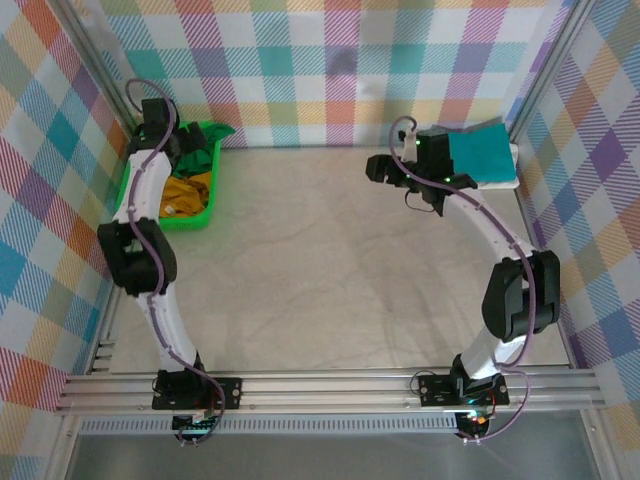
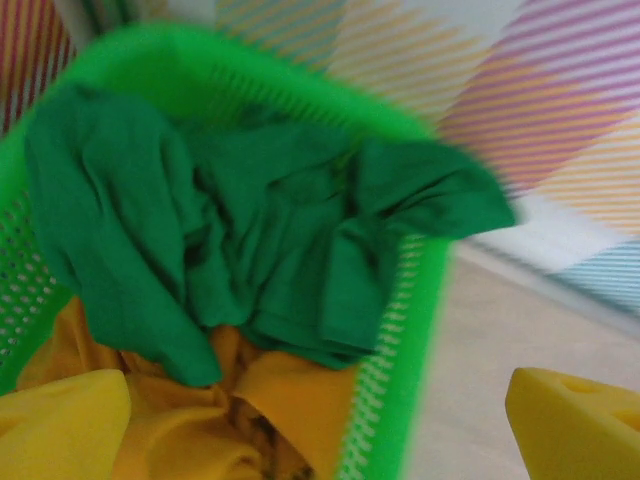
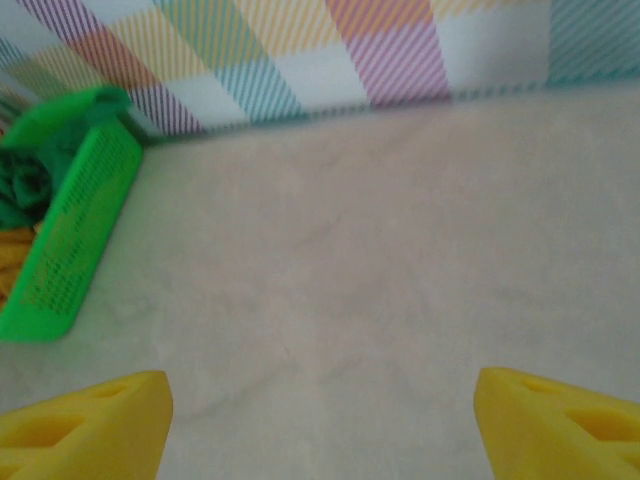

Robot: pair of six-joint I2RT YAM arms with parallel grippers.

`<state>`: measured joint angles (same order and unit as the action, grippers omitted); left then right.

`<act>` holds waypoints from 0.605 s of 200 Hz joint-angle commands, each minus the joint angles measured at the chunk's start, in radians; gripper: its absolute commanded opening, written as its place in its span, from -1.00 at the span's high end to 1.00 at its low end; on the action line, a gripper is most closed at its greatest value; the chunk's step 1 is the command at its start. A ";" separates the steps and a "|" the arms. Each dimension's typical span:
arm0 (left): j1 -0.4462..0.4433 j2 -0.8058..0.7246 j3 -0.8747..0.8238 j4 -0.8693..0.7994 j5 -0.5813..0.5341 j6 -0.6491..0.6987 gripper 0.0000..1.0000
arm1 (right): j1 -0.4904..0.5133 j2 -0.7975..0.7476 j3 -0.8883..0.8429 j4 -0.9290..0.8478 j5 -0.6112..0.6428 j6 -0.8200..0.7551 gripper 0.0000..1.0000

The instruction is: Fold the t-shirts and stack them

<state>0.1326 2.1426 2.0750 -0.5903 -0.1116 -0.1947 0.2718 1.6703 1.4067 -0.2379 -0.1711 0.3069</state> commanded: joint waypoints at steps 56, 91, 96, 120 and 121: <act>0.081 0.391 0.474 -0.232 -0.032 -0.007 -1.00 | 0.006 -0.061 -0.136 -0.083 -0.005 -0.032 -0.59; 0.107 0.460 0.477 -0.146 0.054 -0.009 -0.94 | 0.005 -0.057 -0.171 -0.076 -0.039 -0.010 -0.54; 0.110 0.470 0.478 -0.130 0.073 -0.008 -0.87 | 0.005 -0.057 -0.171 -0.075 -0.043 -0.007 -0.54; 0.118 0.512 0.497 -0.080 0.112 -0.011 -0.53 | 0.006 -0.044 -0.174 -0.063 -0.064 0.010 -0.52; 0.118 0.514 0.499 -0.079 0.115 -0.011 -0.51 | 0.006 -0.043 -0.173 -0.063 -0.065 0.011 -0.52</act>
<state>0.2352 2.6030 2.5366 -0.7284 -0.0692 -0.2031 0.2749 1.6371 1.2373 -0.3126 -0.1928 0.3023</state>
